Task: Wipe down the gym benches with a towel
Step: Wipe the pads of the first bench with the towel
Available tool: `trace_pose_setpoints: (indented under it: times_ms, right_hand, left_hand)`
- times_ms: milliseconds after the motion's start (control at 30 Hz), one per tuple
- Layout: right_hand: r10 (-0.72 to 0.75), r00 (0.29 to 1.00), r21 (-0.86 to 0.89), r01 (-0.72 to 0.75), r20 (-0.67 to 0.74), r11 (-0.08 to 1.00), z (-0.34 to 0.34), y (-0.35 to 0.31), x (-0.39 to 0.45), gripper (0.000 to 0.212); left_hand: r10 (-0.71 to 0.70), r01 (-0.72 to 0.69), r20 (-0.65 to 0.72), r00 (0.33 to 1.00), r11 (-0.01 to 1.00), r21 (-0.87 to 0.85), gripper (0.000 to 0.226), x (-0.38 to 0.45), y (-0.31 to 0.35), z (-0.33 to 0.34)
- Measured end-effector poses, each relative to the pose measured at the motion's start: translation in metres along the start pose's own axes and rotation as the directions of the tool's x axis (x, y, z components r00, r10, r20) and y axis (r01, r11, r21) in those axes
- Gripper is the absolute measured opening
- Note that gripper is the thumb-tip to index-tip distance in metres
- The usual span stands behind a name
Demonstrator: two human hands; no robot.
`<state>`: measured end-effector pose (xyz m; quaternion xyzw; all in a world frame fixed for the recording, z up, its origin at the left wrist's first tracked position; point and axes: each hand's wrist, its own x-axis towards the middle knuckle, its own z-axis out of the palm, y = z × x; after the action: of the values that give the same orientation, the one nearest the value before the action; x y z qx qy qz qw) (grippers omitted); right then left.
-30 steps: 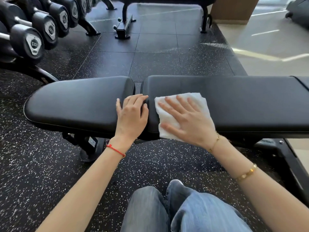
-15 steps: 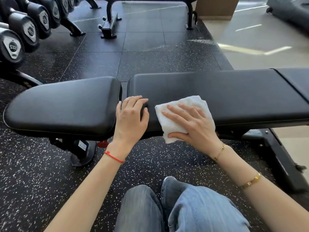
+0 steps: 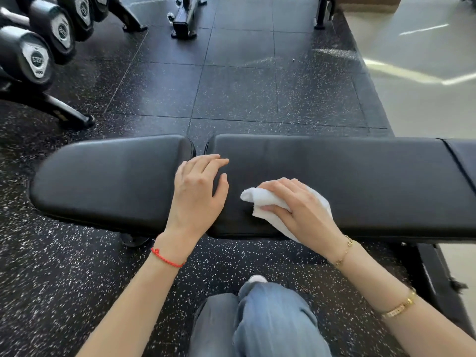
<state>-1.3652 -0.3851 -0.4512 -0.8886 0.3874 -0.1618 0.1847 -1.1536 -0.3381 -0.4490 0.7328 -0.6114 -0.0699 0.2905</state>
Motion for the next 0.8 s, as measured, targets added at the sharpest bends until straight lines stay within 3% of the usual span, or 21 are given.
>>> trace_pose_setpoints:
  times_ms: [200,433,633,800]
  right_hand:
    - [0.097,0.989,0.058,-0.104,0.111,0.993,-0.090,-0.041,0.015,0.029]
    - [0.108,0.985,0.087,-0.120,0.138,0.989,-0.236,-0.112,0.030,0.028]
    - [0.090,0.991,0.136,-0.104,0.101,0.985,-0.355,-0.168,0.052,0.028]
    - [0.065,0.994,0.124,-0.075,0.083,0.989,-0.411,-0.195,0.072,0.031]
  left_hand:
    - [-0.101,0.095,0.082,0.991,0.993,0.077,0.030,0.017,0.055,-0.089]
    - [-0.196,0.187,0.113,0.974,0.979,0.086,0.030,0.039,0.145,-0.229]
    - [-0.224,0.219,0.074,0.972,0.973,0.077,0.029,0.059,0.210,-0.339]
    - [-0.258,0.257,0.003,0.966,0.965,0.052,0.028,0.062,0.237,-0.398]
